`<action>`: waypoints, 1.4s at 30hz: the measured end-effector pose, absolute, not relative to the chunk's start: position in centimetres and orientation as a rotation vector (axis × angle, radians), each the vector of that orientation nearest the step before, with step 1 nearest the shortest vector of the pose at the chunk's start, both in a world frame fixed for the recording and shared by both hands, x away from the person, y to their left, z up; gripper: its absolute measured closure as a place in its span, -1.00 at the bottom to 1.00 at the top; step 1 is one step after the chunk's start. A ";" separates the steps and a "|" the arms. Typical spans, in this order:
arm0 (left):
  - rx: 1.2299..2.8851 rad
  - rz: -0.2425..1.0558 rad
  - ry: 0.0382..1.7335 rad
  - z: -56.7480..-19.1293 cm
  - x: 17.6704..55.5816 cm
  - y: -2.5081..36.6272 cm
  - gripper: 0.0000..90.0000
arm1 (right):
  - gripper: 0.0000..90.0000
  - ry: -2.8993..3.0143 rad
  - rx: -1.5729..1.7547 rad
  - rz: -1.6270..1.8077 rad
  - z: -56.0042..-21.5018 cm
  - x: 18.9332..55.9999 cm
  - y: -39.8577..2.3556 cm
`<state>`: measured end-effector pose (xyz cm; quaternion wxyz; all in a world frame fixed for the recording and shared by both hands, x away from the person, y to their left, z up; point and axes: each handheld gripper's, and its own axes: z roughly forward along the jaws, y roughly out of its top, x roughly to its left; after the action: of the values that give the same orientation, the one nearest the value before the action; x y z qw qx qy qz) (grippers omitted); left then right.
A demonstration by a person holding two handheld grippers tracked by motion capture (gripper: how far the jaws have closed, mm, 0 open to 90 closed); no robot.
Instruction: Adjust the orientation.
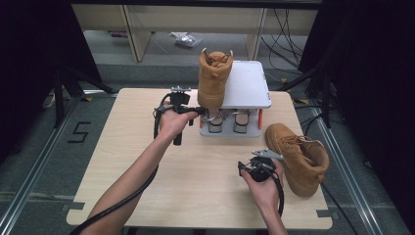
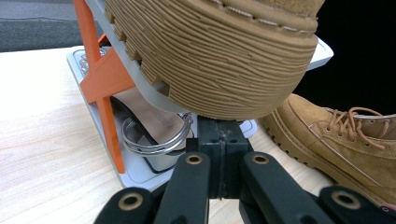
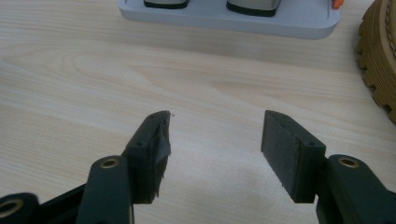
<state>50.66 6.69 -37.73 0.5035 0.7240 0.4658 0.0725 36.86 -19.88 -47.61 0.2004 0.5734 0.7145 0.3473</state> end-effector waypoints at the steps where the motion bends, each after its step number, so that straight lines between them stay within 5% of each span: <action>1: 1.750 0.172 1.126 -37.8 50.7 6.6 1.00 | -0.05 1.997 1.605 0.966 -47.6 36.8 -19.9; 42: 1.758 0.189 1.047 -37.1 49.3 5.9 1.00 | -0.05 2.002 1.601 0.971 -47.6 36.8 -20.0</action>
<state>49.29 5.94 -37.10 0.5169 0.7324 0.4360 0.0789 36.82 -19.98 -47.62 0.1989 0.5725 0.7157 0.3471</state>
